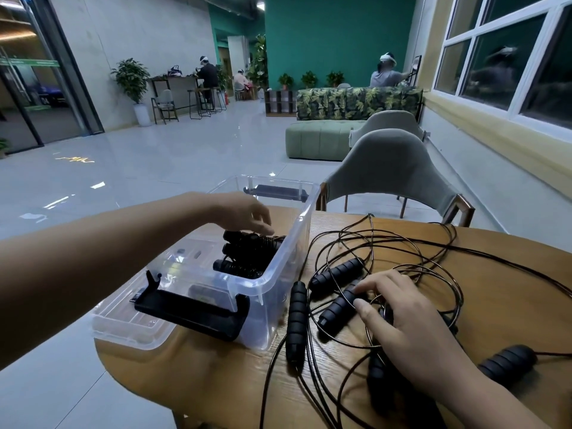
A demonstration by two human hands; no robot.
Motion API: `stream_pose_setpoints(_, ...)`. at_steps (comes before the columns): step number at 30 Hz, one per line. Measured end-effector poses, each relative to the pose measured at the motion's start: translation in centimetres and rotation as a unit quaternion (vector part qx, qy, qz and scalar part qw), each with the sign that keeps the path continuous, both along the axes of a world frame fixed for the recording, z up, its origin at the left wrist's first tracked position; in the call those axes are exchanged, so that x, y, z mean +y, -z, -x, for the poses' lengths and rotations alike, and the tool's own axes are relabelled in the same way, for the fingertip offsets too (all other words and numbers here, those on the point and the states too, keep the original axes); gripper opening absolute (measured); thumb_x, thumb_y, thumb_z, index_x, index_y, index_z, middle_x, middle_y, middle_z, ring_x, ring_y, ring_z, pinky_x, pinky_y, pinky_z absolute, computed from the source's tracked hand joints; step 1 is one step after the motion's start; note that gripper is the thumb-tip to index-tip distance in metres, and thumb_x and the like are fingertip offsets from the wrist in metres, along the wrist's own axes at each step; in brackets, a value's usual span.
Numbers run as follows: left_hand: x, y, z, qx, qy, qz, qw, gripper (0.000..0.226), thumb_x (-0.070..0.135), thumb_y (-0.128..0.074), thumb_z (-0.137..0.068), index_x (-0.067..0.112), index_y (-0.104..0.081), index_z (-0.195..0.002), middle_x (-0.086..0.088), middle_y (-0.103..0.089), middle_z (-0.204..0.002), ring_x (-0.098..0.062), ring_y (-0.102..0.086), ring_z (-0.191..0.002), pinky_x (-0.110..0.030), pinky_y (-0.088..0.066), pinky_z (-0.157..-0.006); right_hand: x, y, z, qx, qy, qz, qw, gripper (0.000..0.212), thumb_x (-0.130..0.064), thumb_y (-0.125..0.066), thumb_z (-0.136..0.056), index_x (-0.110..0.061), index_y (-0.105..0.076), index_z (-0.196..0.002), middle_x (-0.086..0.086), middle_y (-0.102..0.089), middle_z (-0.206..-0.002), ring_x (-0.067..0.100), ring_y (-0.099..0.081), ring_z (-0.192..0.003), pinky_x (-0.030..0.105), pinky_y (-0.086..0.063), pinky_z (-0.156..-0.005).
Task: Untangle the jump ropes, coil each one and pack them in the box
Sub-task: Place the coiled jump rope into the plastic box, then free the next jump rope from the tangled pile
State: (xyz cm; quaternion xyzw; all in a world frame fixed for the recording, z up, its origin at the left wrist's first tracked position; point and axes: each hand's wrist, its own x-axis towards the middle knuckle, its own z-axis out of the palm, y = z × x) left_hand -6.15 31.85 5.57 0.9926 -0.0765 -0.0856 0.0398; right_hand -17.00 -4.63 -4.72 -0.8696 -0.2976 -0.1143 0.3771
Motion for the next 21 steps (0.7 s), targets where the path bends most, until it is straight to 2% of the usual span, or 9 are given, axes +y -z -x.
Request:
stream_pose_setpoints(2, -0.2, -1.2, 0.5, -0.033, -0.005, 0.017, 0.999, 0.041, 0.066, -0.062, -0.095, 0.035, -0.072, -0.120, 0.011, -0.073, -0.114, -0.015, -0.067, -0.107, -0.038, -0.053, -0.099, -0.1, -0.1, 0.0, 0.001, 0.004, -0.002, 1.000, 0.010, -0.039, -0.062, -0.100, -0.039, -0.064, -0.110, -0.027, -0.057, -0.115, 0.001, -0.053, -0.120, 0.017, -0.040, -0.096)
stream_pose_setpoints(5, -1.6, -3.1, 1.9, -0.065, -0.001, 0.050, 0.997, 0.037, 0.060, -0.063, -0.097, 0.034, -0.071, -0.122, 0.008, -0.072, -0.118, -0.015, -0.067, -0.108, -0.040, -0.054, -0.100, -0.4, -0.3, 0.0, 0.005, 0.011, -0.006, 1.000, 0.011, -0.040, -0.061, -0.100, -0.039, -0.065, -0.111, -0.030, -0.056, -0.115, -0.002, -0.053, -0.119, 0.011, -0.038, -0.094)
stream_pose_setpoints(9, -5.3, -5.2, 4.2, -0.106, 0.030, 0.113, 0.987, 0.032, 0.048, -0.067, -0.099, 0.029, -0.071, -0.124, 0.006, -0.073, -0.117, -0.015, -0.068, -0.105, -0.039, -0.056, -0.097, -1.5, -0.6, 0.1, 0.001, 0.021, 0.007, 1.000, 0.008, -0.037, -0.062, -0.102, -0.038, -0.064, -0.109, -0.027, -0.057, -0.113, 0.000, -0.054, -0.116, 0.014, -0.040, -0.092)
stream_pose_setpoints(13, -9.8, -6.2, 6.7, -0.140, 0.062, 0.174, 0.973, 0.030, 0.048, -0.067, -0.098, 0.031, -0.072, -0.122, 0.010, -0.073, -0.111, -0.009, -0.069, -0.100, -0.034, -0.057, -0.091, -2.8, -0.9, 0.1, 0.001, 0.034, 0.028, 0.999, 0.005, -0.036, -0.063, -0.104, -0.036, -0.065, -0.108, -0.026, -0.058, -0.111, -0.002, -0.054, -0.112, 0.014, -0.041, -0.089)
stream_pose_setpoints(21, -19.0, -1.3, 9.4, -0.134, 0.118, 0.189, 0.966, 0.028, 0.057, -0.067, -0.096, 0.036, -0.072, -0.115, 0.016, -0.074, -0.101, -0.003, -0.070, -0.094, -0.035, -0.058, -0.090, -7.8, -1.6, 0.4, 0.029, 0.078, 0.055, 0.995, 0.006, -0.031, -0.065, -0.103, -0.028, -0.067, -0.109, -0.013, -0.064, -0.107, 0.004, -0.058, -0.103, 0.025, -0.048, -0.089)
